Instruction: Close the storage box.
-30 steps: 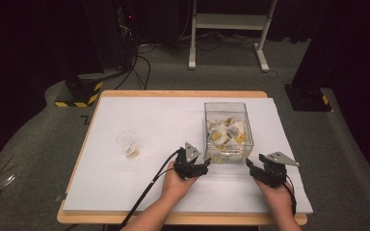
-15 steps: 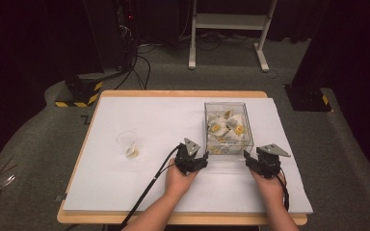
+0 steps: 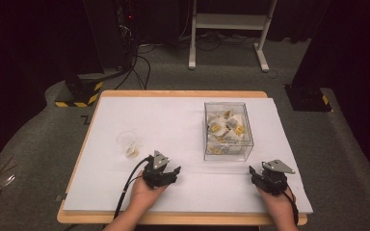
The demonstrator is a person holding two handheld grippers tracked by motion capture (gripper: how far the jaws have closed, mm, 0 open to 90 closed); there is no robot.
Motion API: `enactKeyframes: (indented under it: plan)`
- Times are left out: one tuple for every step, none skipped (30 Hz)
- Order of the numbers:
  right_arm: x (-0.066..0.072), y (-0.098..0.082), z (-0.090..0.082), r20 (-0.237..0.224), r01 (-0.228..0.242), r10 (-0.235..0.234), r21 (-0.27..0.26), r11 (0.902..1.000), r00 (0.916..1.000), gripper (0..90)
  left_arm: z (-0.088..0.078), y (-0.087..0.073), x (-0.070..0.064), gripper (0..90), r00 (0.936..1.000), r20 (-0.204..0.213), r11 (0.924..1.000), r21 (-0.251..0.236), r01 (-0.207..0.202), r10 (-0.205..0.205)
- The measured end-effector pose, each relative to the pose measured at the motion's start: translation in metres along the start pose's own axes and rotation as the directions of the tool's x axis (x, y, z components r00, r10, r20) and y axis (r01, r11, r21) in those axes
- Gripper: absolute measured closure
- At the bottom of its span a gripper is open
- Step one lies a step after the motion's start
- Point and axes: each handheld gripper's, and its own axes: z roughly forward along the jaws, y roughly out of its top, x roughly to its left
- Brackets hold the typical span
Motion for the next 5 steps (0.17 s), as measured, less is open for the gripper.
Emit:
enactKeyframes:
  plan:
    - [-0.0015, -0.0005, -0.0010, -0.004, -0.010, 0.010, -0.011, 0.9999, 0.9999, 45.3, -0.0026, -0.0013, 0.0034, 37.6, 1.0000, -0.001, 0.9998, 0.015, -0.009, 0.009]
    - [-0.0018, -0.0007, -0.0014, -0.004, -0.014, 0.014, -0.015, 0.9998, 0.9999, 45.3, -0.0047, -0.0039, 0.0063, 36.9, 1.0000, -0.002, 0.9996, 0.028, -0.009, 0.009]
    - [-0.0018, -0.0009, -0.0010, -0.002, -0.015, 0.015, -0.014, 0.9998, 0.9999, 45.2, -0.0049, -0.0063, 0.0081, 36.3, 1.0000, -0.005, 0.9997, 0.023, -0.006, 0.006]
    - [-0.0017, -0.0008, -0.0005, 0.000, -0.012, 0.012, -0.010, 0.9999, 0.9999, 45.1, -0.0055, -0.0078, 0.0093, 35.8, 1.0000, -0.005, 0.9994, 0.036, -0.004, 0.004]
    - [-0.0012, -0.0009, -0.0003, 0.001, -0.012, 0.012, -0.008, 0.9999, 0.9999, 44.9, -0.0058, -0.0080, 0.0085, 35.4, 1.0000, -0.003, 0.9997, 0.024, 0.001, -0.001]
